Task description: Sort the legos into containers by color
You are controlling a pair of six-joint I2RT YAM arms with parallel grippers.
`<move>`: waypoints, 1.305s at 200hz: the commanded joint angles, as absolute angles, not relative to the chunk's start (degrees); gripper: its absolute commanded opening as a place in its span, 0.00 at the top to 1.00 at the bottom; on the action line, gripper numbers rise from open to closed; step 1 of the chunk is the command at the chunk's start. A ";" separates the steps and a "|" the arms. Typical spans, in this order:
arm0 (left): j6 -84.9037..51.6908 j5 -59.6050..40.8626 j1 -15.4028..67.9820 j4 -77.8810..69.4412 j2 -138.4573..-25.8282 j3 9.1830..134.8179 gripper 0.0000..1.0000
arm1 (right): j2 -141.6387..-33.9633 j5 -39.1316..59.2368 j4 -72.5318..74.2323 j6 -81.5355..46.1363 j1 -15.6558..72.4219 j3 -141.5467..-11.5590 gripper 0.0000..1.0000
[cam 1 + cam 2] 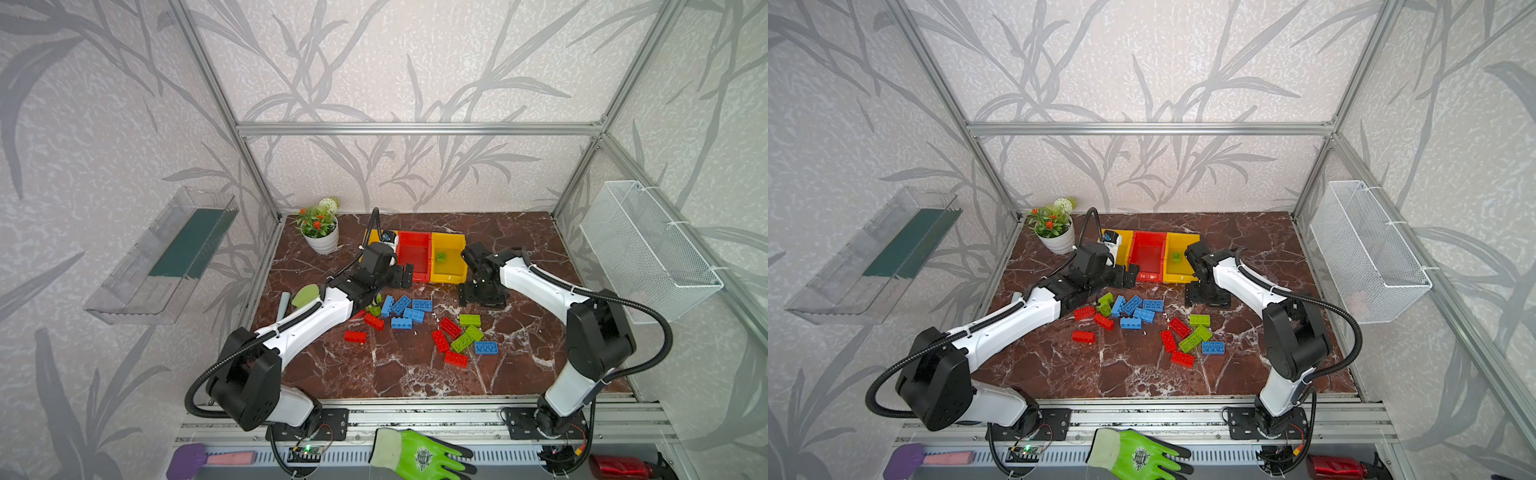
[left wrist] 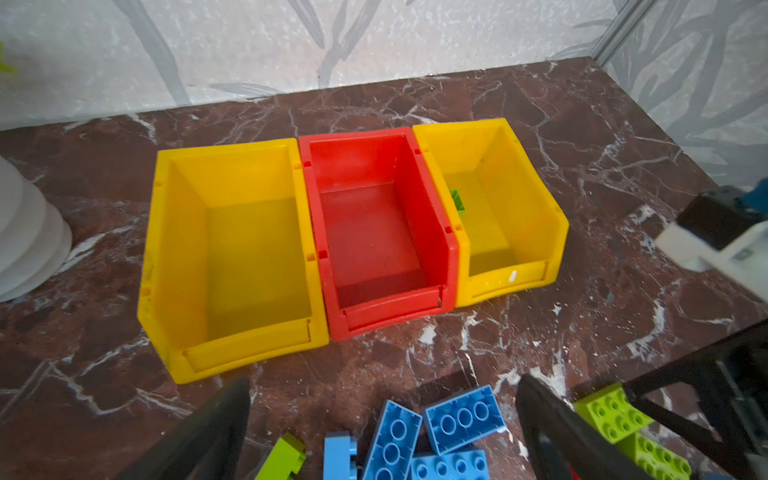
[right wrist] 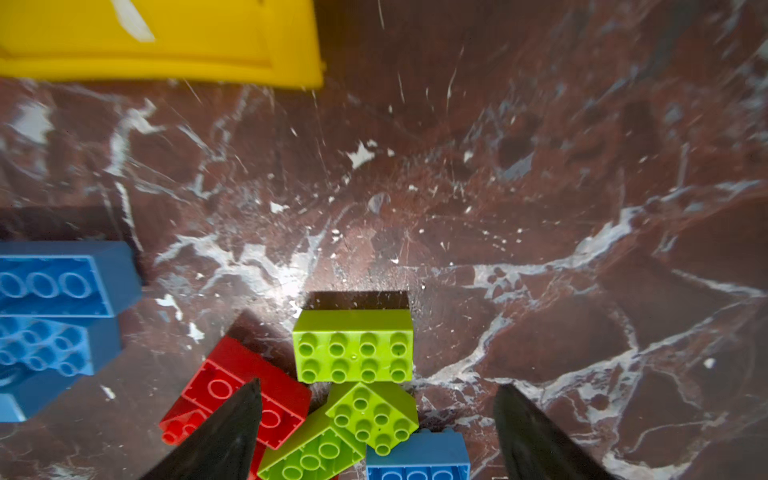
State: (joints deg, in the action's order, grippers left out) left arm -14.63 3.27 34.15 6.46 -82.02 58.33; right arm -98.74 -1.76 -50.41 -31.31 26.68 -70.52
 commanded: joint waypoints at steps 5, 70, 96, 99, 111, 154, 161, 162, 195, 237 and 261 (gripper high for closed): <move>-17.02 3.42 35.50 8.82 -77.77 57.31 0.01 | -96.42 1.69 -44.47 -33.22 27.27 -66.95 0.12; -19.05 6.64 36.57 12.39 -71.00 53.26 0.01 | -100.37 1.23 -39.31 -33.68 28.74 -63.30 0.12; -20.68 7.49 36.83 13.68 -67.82 51.04 0.01 | -101.02 1.12 -37.66 -33.23 28.83 -61.89 0.13; -20.82 7.62 36.89 13.71 -67.35 50.70 0.01 | -101.13 1.06 -37.51 -33.15 28.83 -61.83 0.13; -21.48 8.23 36.99 13.96 -65.93 49.62 0.01 | -101.64 0.84 -37.35 -32.79 28.90 -61.93 0.14; -23.21 9.93 37.06 15.02 -63.01 47.83 0.01 | -103.07 0.45 -37.76 -33.12 29.07 -61.68 0.22; -23.41 10.12 37.00 15.19 -62.69 47.79 0.01 | -103.15 0.35 -37.85 -33.35 29.18 -61.35 0.24; -23.44 10.16 37.00 15.24 -62.68 47.80 0.01 | -103.17 0.35 -37.82 -33.37 29.18 -61.26 0.24; -23.62 10.39 37.01 15.42 -62.22 47.22 0.01 | -102.79 0.31 -38.29 -33.75 29.53 -60.26 0.38; -23.62 13.48 36.96 15.72 -64.11 48.41 0.01 | -98.60 -1.19 -43.88 -32.73 30.08 -66.96 0.44; -21.26 13.81 36.83 14.60 -66.89 50.41 0.01 | -98.89 -2.98 -47.98 -30.76 30.09 -75.25 0.44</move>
